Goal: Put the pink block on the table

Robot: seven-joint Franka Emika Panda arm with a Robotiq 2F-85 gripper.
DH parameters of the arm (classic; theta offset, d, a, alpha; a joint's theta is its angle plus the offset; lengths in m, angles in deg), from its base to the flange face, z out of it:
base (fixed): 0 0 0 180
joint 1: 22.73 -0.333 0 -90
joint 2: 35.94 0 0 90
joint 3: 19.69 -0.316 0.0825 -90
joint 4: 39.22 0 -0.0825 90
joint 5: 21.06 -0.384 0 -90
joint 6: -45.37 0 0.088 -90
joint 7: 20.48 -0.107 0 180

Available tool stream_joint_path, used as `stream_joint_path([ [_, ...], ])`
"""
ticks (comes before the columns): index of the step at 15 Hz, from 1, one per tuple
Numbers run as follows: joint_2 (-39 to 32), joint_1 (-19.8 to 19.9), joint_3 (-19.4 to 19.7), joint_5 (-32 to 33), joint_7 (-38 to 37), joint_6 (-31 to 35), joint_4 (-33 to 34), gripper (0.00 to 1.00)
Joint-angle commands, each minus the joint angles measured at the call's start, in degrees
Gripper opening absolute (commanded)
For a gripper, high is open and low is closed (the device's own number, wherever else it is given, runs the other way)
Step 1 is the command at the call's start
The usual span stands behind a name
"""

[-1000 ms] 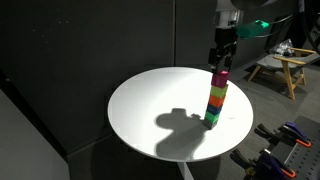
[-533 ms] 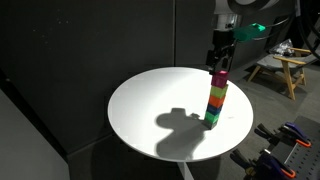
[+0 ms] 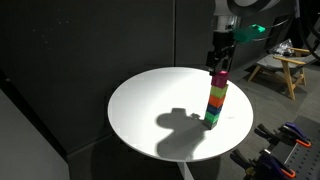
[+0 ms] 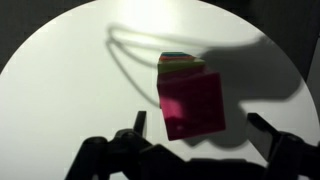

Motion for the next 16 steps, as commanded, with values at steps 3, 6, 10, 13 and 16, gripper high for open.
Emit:
stream_joint_path([
  [3,0.6,-0.2,0.3,0.7,0.5,1.3,-1.1,1.00],
  [6,0.5,-0.1,0.3,0.8,0.5,1.7,-1.4,1.00],
  [10,0.3,-0.1,0.4,1.1,0.4,2.8,-2.2,1.00],
  [13,0.2,0.0,0.4,1.3,0.3,3.0,-2.5,1.00],
  [16,0.1,0.0,0.5,1.5,0.3,3.2,-2.7,1.00],
])
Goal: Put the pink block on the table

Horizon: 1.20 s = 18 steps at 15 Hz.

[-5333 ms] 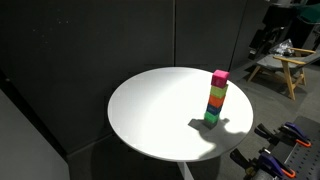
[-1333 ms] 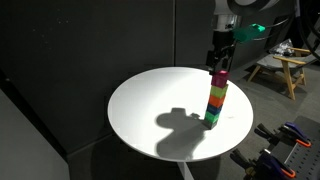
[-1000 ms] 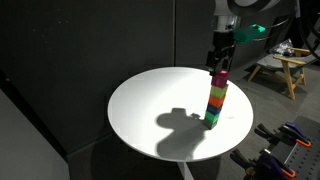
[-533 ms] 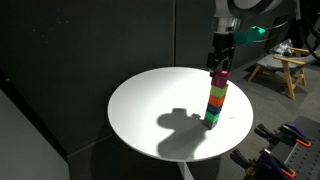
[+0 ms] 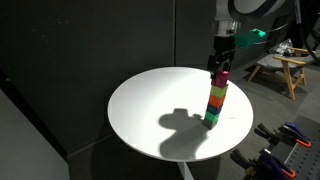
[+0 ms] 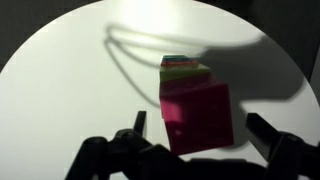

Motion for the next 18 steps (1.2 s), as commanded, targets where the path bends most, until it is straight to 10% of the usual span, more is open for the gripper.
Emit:
stream_joint_path([
  [1,0.4,0.0,0.3,1.2,0.3,1.1,-0.7,1.00],
  [2,0.3,0.0,0.3,1.2,0.3,1.0,-0.7,0.75],
  [8,0.0,0.0,0.3,1.6,0.0,0.5,-0.4,0.34],
  [18,1.8,0.0,0.5,1.1,0.6,-2.4,1.4,0.28],
])
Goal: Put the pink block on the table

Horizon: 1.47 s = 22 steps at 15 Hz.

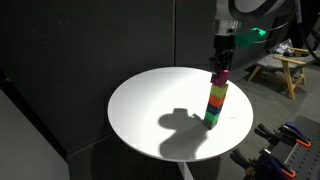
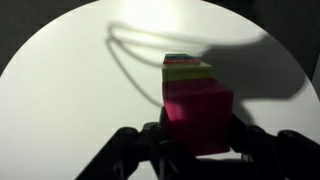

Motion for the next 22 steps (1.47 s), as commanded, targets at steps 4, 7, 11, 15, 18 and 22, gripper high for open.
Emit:
stream_joint_path([
  [4,3.1,0.1,0.5,0.5,0.7,-4.1,2.0,0.28],
  [7,4.3,0.5,0.9,0.8,0.1,-5.6,2.6,0.28],
  [11,5.9,1.9,1.9,2.0,-1.0,-7.6,3.3,0.28],
  [15,6.9,3.6,3.3,2.3,-0.9,-8.9,3.7,0.28],
  [18,7.2,5.0,4.5,2.4,-0.7,-9.5,4.0,0.28],
  [22,7.0,6.7,6.0,2.8,-0.5,-9.7,4.4,0.28],
])
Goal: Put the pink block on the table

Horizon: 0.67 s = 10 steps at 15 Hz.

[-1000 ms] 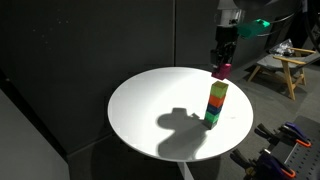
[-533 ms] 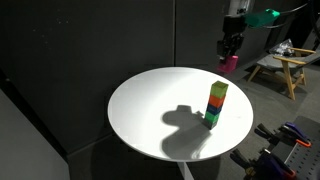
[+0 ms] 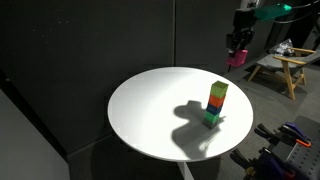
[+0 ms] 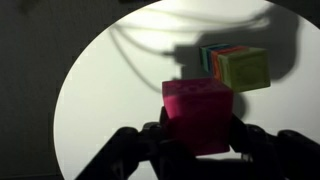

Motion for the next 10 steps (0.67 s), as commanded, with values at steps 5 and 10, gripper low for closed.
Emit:
stream_joint_path([
  [5,-0.2,2.3,3.0,0.8,1.0,-0.4,1.3,0.28],
  [10,-1.9,3.5,4.8,0.6,2.1,1.0,1.3,0.28],
])
